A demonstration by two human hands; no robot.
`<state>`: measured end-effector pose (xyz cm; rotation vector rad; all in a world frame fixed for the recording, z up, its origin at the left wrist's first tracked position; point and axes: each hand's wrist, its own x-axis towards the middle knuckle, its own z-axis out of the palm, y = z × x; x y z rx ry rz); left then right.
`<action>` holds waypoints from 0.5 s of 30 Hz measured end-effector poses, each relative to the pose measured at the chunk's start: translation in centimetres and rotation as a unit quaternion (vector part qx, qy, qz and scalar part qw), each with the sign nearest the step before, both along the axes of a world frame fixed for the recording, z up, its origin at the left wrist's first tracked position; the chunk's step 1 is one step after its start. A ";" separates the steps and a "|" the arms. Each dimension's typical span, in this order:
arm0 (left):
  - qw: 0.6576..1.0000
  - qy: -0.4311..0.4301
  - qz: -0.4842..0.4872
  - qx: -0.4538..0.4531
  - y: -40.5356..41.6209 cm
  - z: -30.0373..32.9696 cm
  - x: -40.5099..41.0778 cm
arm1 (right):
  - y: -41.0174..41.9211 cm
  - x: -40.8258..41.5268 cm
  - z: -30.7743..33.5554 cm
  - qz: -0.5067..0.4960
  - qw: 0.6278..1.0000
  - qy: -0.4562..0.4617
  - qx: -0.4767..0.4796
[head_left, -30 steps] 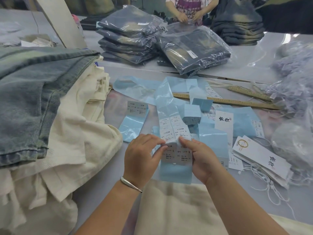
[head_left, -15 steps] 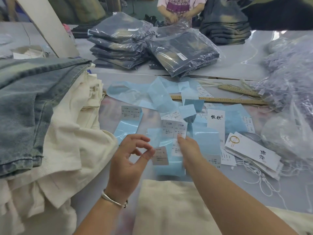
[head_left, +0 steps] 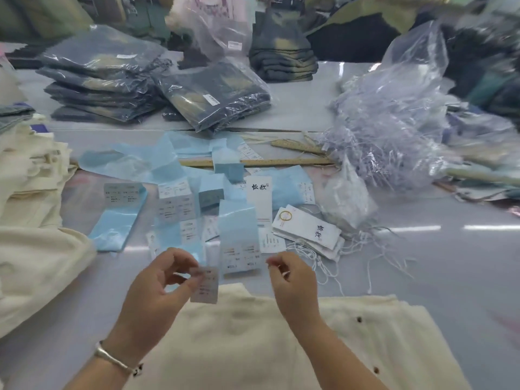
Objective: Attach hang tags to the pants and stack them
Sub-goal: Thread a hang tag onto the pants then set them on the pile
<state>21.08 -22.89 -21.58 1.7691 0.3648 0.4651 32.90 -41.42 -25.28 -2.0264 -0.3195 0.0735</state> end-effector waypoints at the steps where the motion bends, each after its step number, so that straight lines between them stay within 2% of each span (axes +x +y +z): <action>1: 1.000 0.007 -0.014 0.011 -1.3 0.1 0.6 | -2.4 0.6 -0.5 -0.029 0.999 0.006 -0.025; 6: 0.992 0.069 -0.094 0.044 -7.5 0.2 3.3 | -12.1 4.0 -2.2 -0.099 0.982 0.021 -0.161; 10: 0.990 0.083 -0.108 0.031 -12.2 0.0 5.6 | -17.4 7.2 -2.4 -0.113 0.981 0.049 -0.149; 13: 0.990 0.087 -0.102 0.038 -14.7 -0.2 7.1 | -19.6 9.6 -2.1 -0.087 0.981 0.100 -0.143; 15: 0.991 0.104 -0.086 0.018 -16.0 -0.4 7.9 | -19.3 10.9 -1.8 -0.054 0.981 0.102 -0.155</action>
